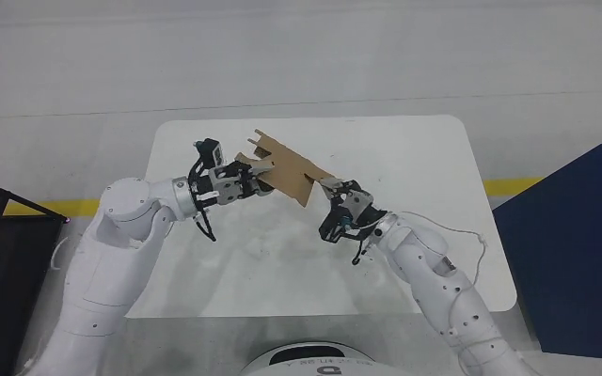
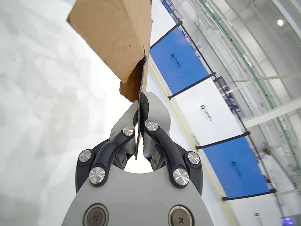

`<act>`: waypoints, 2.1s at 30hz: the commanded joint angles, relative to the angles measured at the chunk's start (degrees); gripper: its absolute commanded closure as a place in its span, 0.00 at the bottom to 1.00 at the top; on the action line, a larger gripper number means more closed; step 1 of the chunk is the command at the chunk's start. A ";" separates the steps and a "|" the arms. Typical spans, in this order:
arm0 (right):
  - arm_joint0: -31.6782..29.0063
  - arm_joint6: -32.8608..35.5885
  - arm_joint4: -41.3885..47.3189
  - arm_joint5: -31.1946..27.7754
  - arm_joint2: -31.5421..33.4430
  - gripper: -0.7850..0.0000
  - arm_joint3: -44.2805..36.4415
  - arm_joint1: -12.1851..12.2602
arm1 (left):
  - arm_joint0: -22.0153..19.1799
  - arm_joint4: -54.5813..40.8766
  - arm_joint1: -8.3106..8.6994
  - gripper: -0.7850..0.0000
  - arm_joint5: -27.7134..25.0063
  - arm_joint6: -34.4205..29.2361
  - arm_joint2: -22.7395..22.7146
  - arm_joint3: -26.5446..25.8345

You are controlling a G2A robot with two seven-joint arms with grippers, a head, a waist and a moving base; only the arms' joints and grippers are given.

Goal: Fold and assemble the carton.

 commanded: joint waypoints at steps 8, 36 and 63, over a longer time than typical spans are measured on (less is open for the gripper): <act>0.78 -15.84 24.67 -11.97 2.12 1.00 4.52 -0.02 | 6.11 -11.02 0.34 0.00 -7.46 0.04 -9.69 3.94; 2.72 -12.40 32.88 -4.09 -1.09 1.00 10.05 -1.12 | 2.88 -8.36 -0.73 0.00 -5.51 3.29 -1.21 -1.48; -3.29 -13.16 24.31 -1.21 0.69 1.00 4.94 0.13 | -1.32 3.22 -0.15 0.55 7.94 6.49 4.25 0.94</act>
